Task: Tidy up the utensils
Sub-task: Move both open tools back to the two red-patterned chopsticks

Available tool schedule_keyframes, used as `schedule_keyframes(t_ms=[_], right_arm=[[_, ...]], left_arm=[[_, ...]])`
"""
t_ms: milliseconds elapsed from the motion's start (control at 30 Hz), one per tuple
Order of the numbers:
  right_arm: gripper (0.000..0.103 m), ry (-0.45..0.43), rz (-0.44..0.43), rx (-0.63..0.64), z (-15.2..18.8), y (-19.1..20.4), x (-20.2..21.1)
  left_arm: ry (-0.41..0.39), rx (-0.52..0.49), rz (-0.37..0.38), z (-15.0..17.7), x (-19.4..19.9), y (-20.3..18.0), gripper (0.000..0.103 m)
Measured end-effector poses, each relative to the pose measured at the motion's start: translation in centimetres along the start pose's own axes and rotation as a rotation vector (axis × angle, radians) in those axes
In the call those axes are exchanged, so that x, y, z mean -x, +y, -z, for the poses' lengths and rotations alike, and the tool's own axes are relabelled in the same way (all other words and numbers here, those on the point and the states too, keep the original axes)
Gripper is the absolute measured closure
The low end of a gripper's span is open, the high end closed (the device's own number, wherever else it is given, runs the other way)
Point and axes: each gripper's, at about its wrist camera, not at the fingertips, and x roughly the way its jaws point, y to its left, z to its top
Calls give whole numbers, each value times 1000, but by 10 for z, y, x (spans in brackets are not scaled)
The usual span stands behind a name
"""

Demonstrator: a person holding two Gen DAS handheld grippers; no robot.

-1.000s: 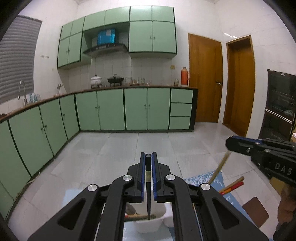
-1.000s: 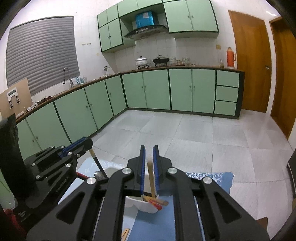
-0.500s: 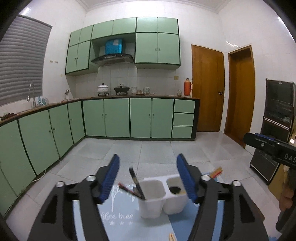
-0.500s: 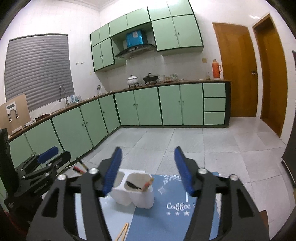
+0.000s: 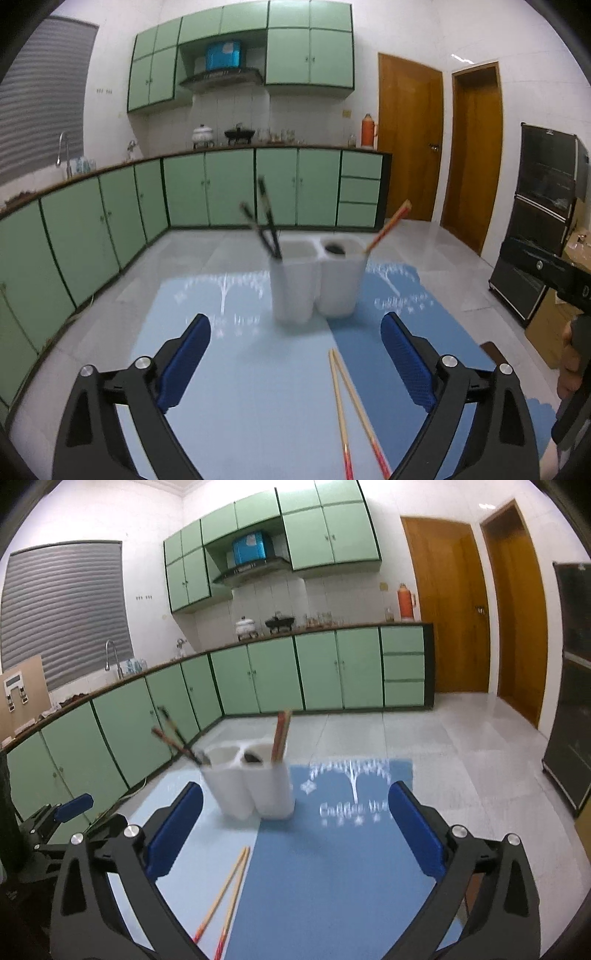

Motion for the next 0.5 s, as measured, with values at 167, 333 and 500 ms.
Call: schedule_keyframes(t_ms=[167,333,500], right_arm=[[6,62,8,1,34,4,-1],[6,94,17,15,67,17,-1],[6,127,20,28,101,33,-3]], left_arm=[[40,32,-15,29,2,5,11],[78,39,-23,55,3,5,11],[130,40,-20,85,5,5,12]])
